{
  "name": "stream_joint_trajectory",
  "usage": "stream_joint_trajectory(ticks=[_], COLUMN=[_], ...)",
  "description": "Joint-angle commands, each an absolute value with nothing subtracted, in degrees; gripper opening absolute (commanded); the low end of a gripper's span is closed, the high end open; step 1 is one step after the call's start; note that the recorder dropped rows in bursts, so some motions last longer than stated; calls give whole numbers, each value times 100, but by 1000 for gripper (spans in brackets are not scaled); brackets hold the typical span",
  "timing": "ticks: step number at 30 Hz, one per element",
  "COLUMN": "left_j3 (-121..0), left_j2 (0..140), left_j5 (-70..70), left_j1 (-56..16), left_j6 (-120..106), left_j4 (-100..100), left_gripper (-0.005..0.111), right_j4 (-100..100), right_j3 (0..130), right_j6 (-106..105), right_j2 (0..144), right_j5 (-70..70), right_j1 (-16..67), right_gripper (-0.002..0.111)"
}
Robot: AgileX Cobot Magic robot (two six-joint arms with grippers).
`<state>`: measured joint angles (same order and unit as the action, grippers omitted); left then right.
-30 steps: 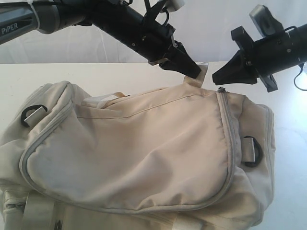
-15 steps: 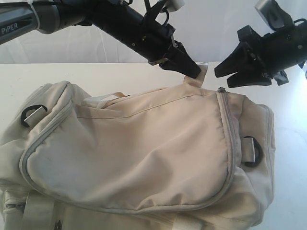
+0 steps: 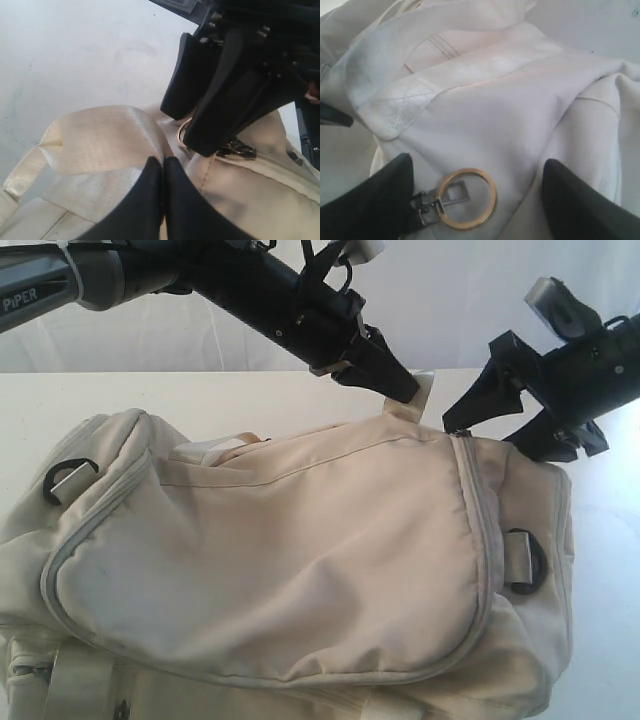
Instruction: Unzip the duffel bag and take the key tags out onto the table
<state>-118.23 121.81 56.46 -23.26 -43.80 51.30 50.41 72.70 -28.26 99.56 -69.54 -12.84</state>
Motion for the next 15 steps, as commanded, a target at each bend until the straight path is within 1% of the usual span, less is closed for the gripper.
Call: stream_joint_trajectory(ticks=[1,5,8,15], left_j3=[-11873,-11873,-11873,-11873], left_j2=[11979,11979,11979,12033], left_j5=[5780,5780,5780,5769], left_j1=[-2343,-2343,-2343,-2343], left_j6=[-4369,-4369,-4369,-4369], left_j4=[5608,5608,5608,5608], left_gripper=[0,0,0,0], right_j4=[5498,5928,5974,5969], right_j3=[6992,6991,6991,6991], right_j6=[-2840,-2862,-2832,-2832], right_j2=[9897,9863,9743,9319], right_j5=[-6996,-6996,-6996,-6996], right_j1=[-1154,-1139,-1139,-1139], right_gripper=[57,40,30,20])
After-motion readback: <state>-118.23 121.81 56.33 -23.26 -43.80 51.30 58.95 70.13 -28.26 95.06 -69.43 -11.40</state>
